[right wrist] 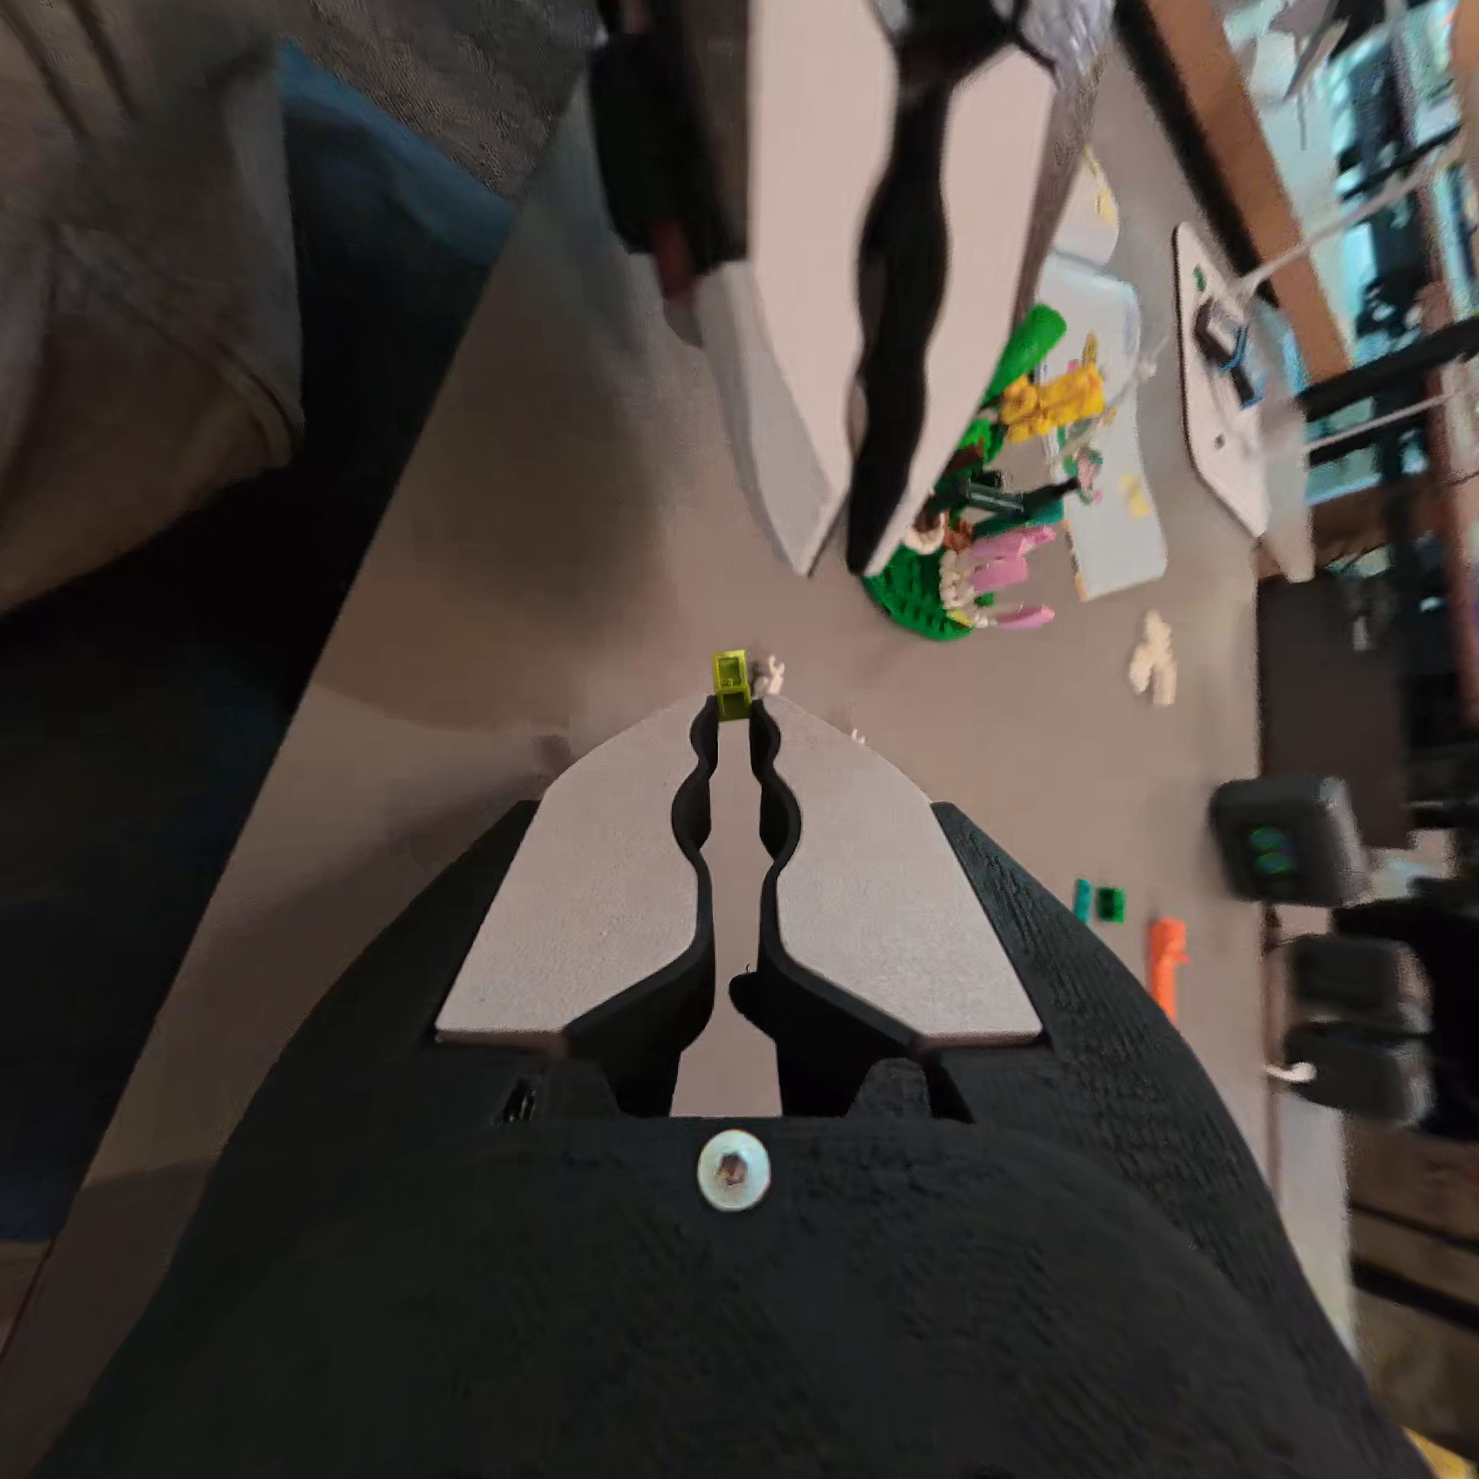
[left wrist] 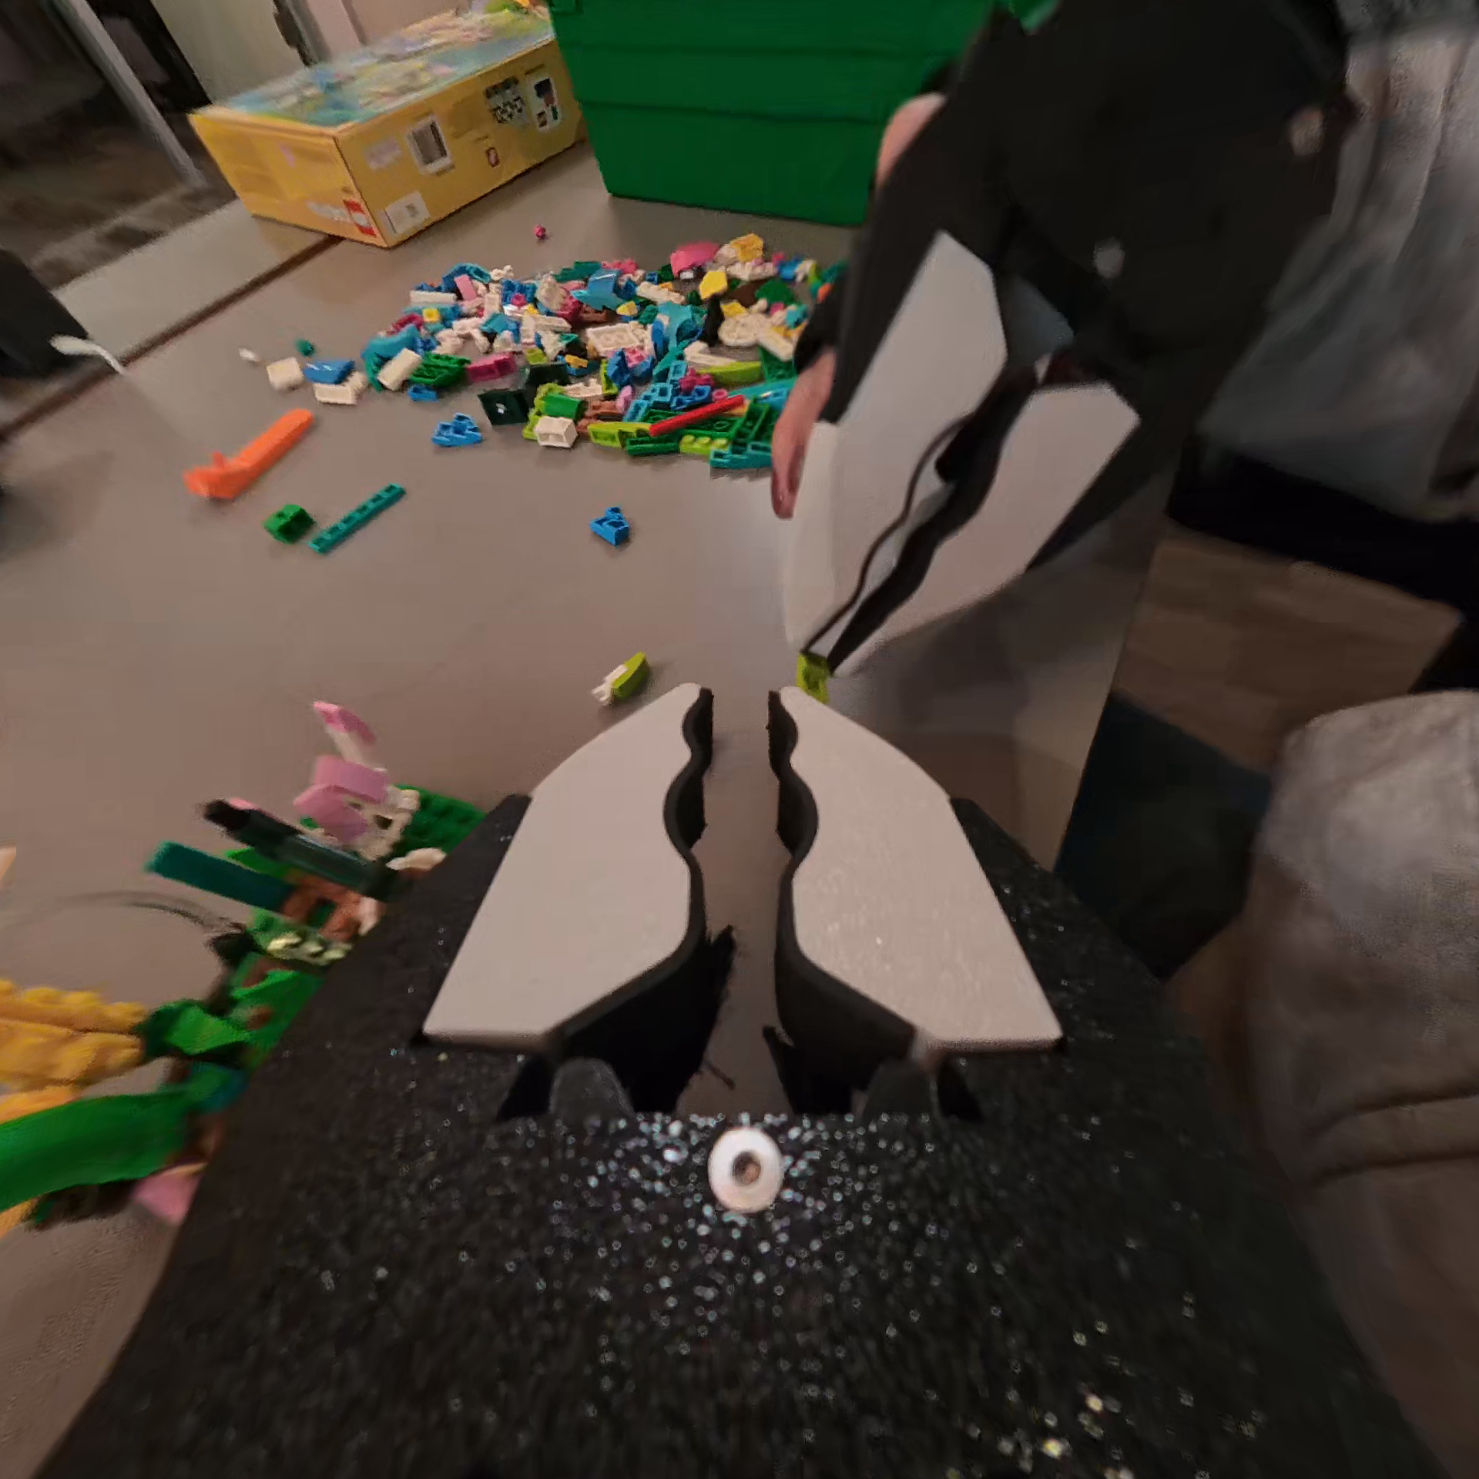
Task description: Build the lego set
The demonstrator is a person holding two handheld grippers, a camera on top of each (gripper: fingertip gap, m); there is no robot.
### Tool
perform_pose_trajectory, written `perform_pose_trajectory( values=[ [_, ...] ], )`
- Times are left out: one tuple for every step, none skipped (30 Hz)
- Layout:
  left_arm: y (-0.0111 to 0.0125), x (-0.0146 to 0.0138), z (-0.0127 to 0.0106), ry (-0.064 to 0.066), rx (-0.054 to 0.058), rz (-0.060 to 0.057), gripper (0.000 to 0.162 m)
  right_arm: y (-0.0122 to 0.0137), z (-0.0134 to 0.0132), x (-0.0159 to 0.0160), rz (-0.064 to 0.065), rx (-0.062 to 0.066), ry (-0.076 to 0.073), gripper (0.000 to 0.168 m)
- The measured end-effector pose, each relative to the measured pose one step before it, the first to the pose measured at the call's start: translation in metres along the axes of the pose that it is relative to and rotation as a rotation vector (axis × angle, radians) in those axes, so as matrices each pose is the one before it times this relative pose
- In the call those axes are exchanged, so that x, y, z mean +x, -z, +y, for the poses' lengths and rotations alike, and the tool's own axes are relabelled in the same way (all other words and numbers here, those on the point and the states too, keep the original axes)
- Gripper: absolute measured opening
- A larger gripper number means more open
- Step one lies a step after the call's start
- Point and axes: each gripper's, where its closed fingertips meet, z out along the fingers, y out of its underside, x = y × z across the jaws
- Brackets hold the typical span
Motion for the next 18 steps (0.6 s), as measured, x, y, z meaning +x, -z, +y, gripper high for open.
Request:
perform_pose_trajectory(
  values=[
    [-0.00129,0.00355,-0.00035,0.0507,0.0088,0.0358,0.013,-0.00046,-0.00195,-0.00287,0.0213,-0.0016,0.0429,0.006],
    [-0.00145,0.00376,0.00034,0.0452,0.0046,0.0369,0.015,-0.00042,-0.00212,-0.00066,0.0296,0.0033,0.0364,0.006],
    [-0.00147,0.00272,0.00093,0.0368,0.0003,0.0276,0.016,-0.0001,-0.00246,0.00004,0.0297,0.0095,0.0339,0.006],
    [-0.00144,0.00121,0.00117,0.0239,-0.0032,0.0155,0.018,0.00037,-0.00214,0.00072,0.0279,0.0081,0.0306,0.006],
    [-0.00139,0.00084,0.0013,0.0103,-0.0052,0.0079,0.019,0.0006,-0.00166,0.00203,0.0327,0.0039,0.0301,0.006],
    [-0.00112,-0.00006,0.0014,0.0022,-0.0072,-0.0019,0.021,0.00091,-0.00201,0.00263,0.0331,0.0055,0.032,0.006],
    [-0.001,0.00088,0.00089,-0.004,-0.006,0.001,0.021,0.00092,-0.00258,0.00212,0.0274,0.0092,0.0281,0.006],
    [-0.00072,0.00205,0.00011,-0.0039,-0.0008,0.0076,0.021,0.00066,-0.00219,0.00193,0.0219,0.0064,0.0226,0.006],
    [-0.00077,0.00203,-0.00004,-0.0034,-0.0018,0.0068,0.021,0.00028,-0.00189,0.00146,0.0174,0.0057,0.0217,0.006],
    [-0.00079,0.00167,0.00038,-0.0059,-0.004,0.0059,0.019,0.00001,-0.00174,0.00095,0.013,0.0056,0.0189,0.006],
    [-0.00062,0.00143,0.00042,-0.0057,-0.004,0.0059,0.017,-0.00017,-0.00072,0.00038,0.0068,-0.0007,0.0129,0.006],
    [-0.00039,0.0013,0.00002,-0.0039,-0.0012,0.0053,0.014,-0.00047,0.00014,0.00038,0.0074,-0.0045,0.0137,0.007],
    [0.00007,0.00123,-0.00022,-0.0049,0.0025,0.0058,0.009,-0.00039,0.00017,0.00068,0.0118,-0.0029,0.0194,0.006],
    [0.00028,-0.00032,-0.00021,-0.005,0.0032,-0.0043,0.007,-0.00018,0.00019,0.00026,0.0086,-0.0033,0.0155,0.006],
    [0.00035,-0.00088,0.00016,-0.0108,0.0021,-0.008,0.006,-0.00013,-0.00013,0.00016,0.0047,-0.0012,0.0065,0.007],
    [0.00058,-0.00093,-0.00038,-0.018,0.0068,-0.0092,0.006,-0.00007,-0.00027,0.00027,0.0034,0.0007,-0.0001,0.007],
    [0.00082,-0.00189,0.00009,-0.027,0.0051,-0.0194,0.004,-0.00001,0.0,0.00013,-0.0001,0.0006,-0.0078,0.005],
    [0.00107,-0.00176,0.0003,-0.0501,0.0026,-0.0203,0.003,0.0002,0.00037,0.00074,-0.0008,0.0011,-0.0292,0.002]
  ],
)
